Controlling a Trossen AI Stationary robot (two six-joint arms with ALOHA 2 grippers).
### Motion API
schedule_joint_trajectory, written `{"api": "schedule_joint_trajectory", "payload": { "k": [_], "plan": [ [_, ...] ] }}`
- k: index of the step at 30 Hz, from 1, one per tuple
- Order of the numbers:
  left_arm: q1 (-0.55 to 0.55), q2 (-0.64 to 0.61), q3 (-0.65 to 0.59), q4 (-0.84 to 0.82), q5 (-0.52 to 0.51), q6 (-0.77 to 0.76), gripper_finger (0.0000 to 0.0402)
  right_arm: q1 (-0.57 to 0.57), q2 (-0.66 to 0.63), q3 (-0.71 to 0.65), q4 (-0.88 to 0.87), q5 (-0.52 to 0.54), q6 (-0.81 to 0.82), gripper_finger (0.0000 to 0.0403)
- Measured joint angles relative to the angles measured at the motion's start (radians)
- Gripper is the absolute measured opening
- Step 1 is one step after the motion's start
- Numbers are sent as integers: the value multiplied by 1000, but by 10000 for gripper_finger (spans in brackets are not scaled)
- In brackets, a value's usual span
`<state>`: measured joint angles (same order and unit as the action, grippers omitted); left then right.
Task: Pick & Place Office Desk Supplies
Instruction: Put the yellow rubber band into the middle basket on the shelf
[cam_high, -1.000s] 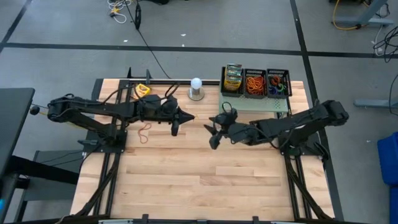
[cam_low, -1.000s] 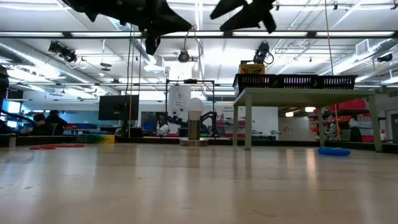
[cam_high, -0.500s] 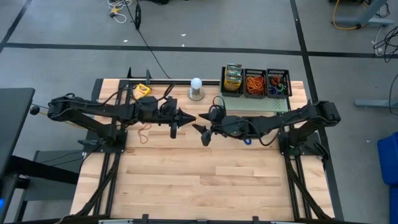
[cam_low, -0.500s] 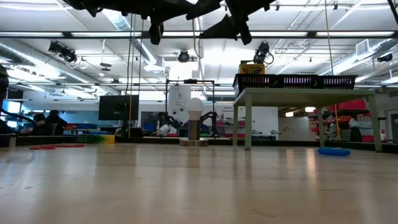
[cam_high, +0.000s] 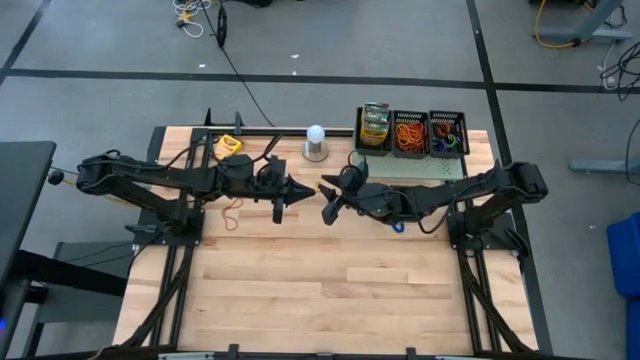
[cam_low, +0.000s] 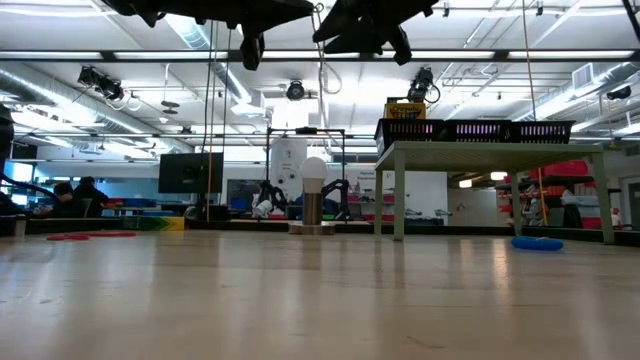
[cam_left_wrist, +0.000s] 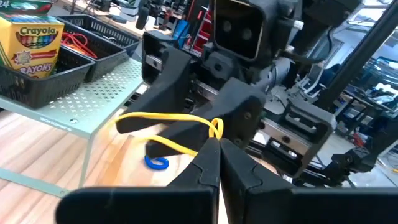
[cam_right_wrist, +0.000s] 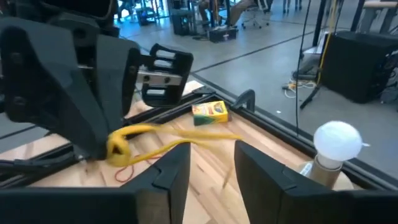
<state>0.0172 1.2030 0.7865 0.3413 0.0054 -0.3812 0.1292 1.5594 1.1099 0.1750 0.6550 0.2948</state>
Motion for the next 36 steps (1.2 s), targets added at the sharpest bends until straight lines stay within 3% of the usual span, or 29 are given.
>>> {"api": "schedule_joint_trajectory", "payload": {
  "k": [8, 17, 20, 27, 36],
  "plan": [
    [-5, 0, 0, 0, 23, 3, 3, -9, 0, 0, 5, 1, -62, 118],
    [-12, 0, 0, -6, 30, -7, 4, -9, 0, 0, 44, 2, -181, 18],
    [-18, 0, 0, -21, 26, -25, 8, -9, 0, 0, 70, 3, -231, 7],
    [-23, -2, 0, -44, -12, -28, 72, -8, -47, 0, 43, 24, -278, 4],
    [51, -81, 0, -144, -30, 11, 141, -8, -224, 0, -168, 126, -294, 1]
  ]
}}
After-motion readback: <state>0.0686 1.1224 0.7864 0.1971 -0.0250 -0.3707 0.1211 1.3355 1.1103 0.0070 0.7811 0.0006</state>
